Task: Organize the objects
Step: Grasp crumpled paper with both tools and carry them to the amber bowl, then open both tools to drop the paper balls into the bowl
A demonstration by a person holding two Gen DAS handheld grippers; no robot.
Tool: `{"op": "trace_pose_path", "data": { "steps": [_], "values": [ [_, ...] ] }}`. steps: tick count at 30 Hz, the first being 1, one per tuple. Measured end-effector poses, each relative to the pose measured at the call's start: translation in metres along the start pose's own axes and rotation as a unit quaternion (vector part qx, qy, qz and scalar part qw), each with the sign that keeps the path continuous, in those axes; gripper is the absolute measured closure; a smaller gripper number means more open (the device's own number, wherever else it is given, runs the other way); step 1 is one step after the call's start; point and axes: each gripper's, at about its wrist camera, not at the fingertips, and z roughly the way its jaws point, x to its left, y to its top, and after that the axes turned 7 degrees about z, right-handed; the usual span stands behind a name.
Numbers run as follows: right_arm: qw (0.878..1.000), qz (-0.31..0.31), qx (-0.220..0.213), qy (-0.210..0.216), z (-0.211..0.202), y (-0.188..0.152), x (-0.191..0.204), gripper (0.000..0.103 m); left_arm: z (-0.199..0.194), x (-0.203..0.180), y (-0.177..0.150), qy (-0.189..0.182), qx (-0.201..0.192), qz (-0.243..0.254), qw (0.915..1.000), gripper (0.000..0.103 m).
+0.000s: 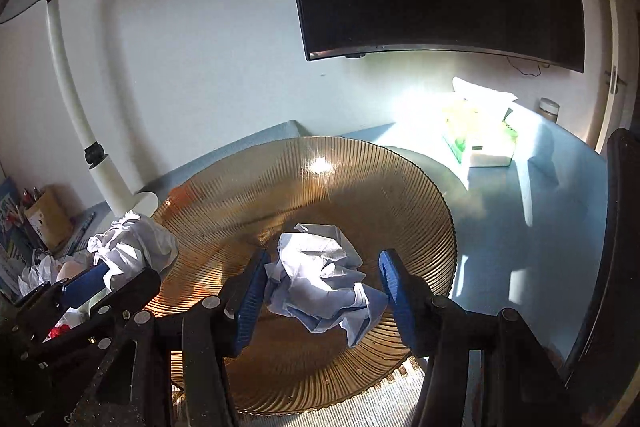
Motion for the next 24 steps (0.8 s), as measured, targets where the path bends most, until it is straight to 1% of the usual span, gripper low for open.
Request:
{"op": "trace_pose_path", "data": {
  "steps": [4, 6, 7, 9, 11, 12, 13, 15, 20, 22, 24],
  "values": [
    [1.0, -0.016, -0.011, -0.023, 0.007, -0.004, -0.001, 0.047, 0.011, -0.003, -0.003, 0.0, 0.003, 0.004, 1.0, 0.057],
    [1.0, -0.014, -0.01, -0.022, 0.01, -0.005, -0.003, 0.041, 0.013, -0.008, -0.005, 0.001, 0.001, 0.013, 0.9999, 0.055],
    [1.0, -0.01, -0.009, -0.019, 0.012, -0.005, -0.004, 0.031, 0.013, -0.01, -0.006, 0.001, -0.004, 0.016, 0.9999, 0.054],
    [1.0, -0.001, -0.013, -0.021, 0.011, -0.005, -0.008, 0.029, 0.013, -0.009, -0.005, 0.009, -0.012, 0.012, 0.9998, 0.043],
    [1.0, 0.007, -0.017, -0.021, 0.01, -0.005, -0.013, 0.028, 0.011, -0.004, -0.003, 0.016, -0.017, 0.002, 0.9997, 0.015],
    [1.0, 0.012, -0.017, -0.018, 0.01, -0.005, -0.016, 0.026, 0.009, -0.001, -0.003, 0.012, -0.021, -0.005, 0.9997, 0.011],
    [1.0, 0.016, -0.016, -0.013, 0.01, -0.005, -0.017, 0.024, 0.007, 0.002, -0.003, 0.007, -0.024, -0.013, 0.9996, 0.009],
    [1.0, 0.014, -0.016, -0.011, 0.009, -0.007, -0.015, 0.023, 0.001, 0.004, -0.001, 0.0, -0.029, -0.018, 0.9994, 0.009],
    [0.999, -0.008, -0.032, -0.014, -0.005, -0.011, -0.002, 0.023, -0.021, 0.005, -0.004, 0.013, -0.042, -0.014, 0.9989, 0.009],
    [0.999, -0.014, -0.04, -0.012, -0.017, -0.013, 0.004, 0.023, -0.036, 0.01, -0.008, 0.019, -0.048, -0.017, 0.9985, 0.009],
    [0.999, -0.021, -0.047, 0.0, -0.032, -0.017, 0.013, 0.023, -0.057, 0.02, -0.015, 0.026, -0.058, -0.024, 0.9977, 0.009]
  ]
}}
